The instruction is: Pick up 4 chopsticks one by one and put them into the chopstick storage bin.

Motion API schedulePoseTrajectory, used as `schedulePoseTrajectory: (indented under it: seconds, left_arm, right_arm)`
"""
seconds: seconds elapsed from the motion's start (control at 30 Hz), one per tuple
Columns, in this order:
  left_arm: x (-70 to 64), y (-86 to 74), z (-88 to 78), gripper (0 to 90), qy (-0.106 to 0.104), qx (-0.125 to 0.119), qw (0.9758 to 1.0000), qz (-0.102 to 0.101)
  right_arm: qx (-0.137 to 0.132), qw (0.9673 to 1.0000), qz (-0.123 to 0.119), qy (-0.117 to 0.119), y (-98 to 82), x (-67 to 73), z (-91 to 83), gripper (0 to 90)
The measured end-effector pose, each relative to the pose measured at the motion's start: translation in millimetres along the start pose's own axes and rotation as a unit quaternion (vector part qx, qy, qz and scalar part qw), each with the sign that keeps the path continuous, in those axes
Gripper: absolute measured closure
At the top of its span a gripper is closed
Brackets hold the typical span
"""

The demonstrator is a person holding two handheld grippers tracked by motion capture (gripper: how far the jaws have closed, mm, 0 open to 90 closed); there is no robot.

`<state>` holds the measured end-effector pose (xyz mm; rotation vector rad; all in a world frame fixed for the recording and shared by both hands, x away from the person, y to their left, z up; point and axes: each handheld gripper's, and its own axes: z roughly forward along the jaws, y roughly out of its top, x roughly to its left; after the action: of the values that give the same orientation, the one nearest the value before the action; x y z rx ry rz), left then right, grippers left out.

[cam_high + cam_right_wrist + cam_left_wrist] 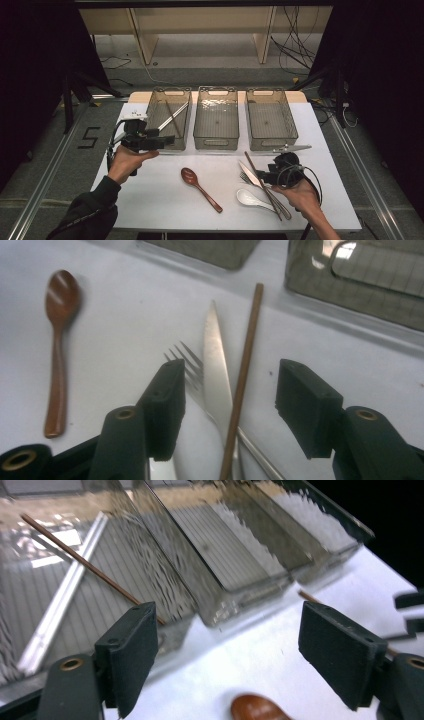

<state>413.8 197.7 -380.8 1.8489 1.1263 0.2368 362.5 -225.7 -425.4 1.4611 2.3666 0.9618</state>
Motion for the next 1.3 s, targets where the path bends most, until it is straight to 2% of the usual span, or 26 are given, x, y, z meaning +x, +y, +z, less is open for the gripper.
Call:
schedulePoseTrajectory:
  seconds: [0.23,0.57,0.8,0.87,1.1,1.3]
  left_arm:
    - [-8.4,-16.7,-5.5,20.4,-0.013,-0.003,0.9999,0.005]
    - [-16.9,-36.8,-11.3,17.4,-0.02,0.0,0.9993,0.032]
    - [-19.6,-42.6,-11.4,17.0,-0.024,-0.001,0.9994,0.025]
    - [-20.0,-44.2,-12.9,17.0,-0.022,0.0,0.9993,0.029]
    - [-21.5,-49.1,-16.0,16.6,-0.012,-0.002,0.9996,0.025]
    - [-23.1,-51.0,-15.3,16.5,-0.019,0.004,0.9995,0.024]
  right_arm:
    - [0.033,0.9994,0.001,-0.007,1.5,-4.9,13.8,49.0]
    - [0.056,0.9983,-0.004,-0.012,3.8,-4.1,24.0,45.3]
    - [0.074,0.9972,-0.009,-0.011,3.2,-3.3,28.5,48.5]
    - [0.077,0.9969,-0.01,-0.009,2.8,-3.2,28.5,50.8]
    - [0.089,0.9959,-0.015,-0.004,1.3,-2.3,29.8,57.5]
    - [0.099,0.9949,-0.018,-0.002,0.3,-0.7,32.8,62.8]
